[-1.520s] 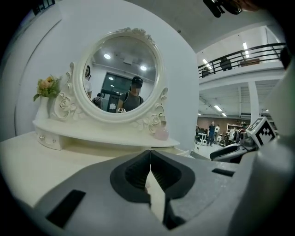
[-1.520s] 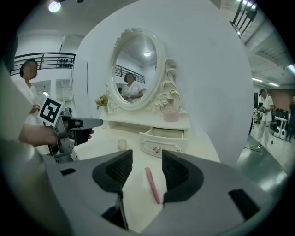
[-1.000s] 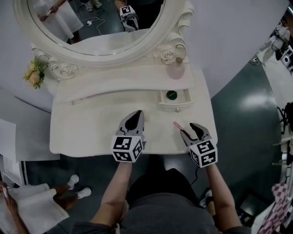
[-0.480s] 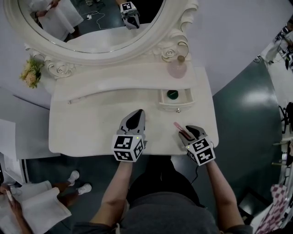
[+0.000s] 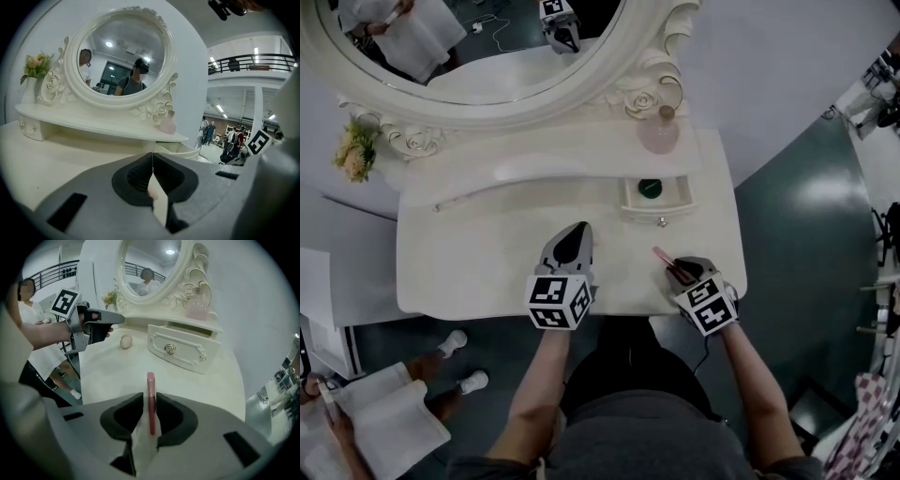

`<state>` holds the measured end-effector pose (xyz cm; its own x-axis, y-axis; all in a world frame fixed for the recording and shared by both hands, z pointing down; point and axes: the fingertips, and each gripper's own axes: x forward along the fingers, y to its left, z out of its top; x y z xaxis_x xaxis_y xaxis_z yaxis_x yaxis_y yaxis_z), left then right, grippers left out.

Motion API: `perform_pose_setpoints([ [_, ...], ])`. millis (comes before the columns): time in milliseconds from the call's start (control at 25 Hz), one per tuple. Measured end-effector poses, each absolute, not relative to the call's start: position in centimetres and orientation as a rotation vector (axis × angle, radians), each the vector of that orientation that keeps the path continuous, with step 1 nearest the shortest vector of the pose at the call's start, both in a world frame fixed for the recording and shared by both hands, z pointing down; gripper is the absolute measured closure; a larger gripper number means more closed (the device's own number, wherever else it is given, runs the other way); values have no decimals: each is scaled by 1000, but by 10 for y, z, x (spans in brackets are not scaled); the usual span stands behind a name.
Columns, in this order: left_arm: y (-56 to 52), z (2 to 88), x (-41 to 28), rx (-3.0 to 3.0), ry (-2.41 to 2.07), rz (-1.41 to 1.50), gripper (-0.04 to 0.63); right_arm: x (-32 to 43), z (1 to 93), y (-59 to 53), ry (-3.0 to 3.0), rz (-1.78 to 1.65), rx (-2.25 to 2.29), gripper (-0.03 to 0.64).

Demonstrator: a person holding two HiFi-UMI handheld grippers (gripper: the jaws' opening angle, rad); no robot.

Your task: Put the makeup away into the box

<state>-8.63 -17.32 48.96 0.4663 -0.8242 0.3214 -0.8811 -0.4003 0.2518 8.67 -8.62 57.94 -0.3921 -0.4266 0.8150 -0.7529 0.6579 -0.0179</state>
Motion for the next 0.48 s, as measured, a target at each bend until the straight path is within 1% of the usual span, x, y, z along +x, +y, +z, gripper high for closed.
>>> perform_pose_setpoints([
  [480, -172, 485, -89, 2326, -1451, 188, 588, 83, 581, -84, -2030, 522, 865, 568],
])
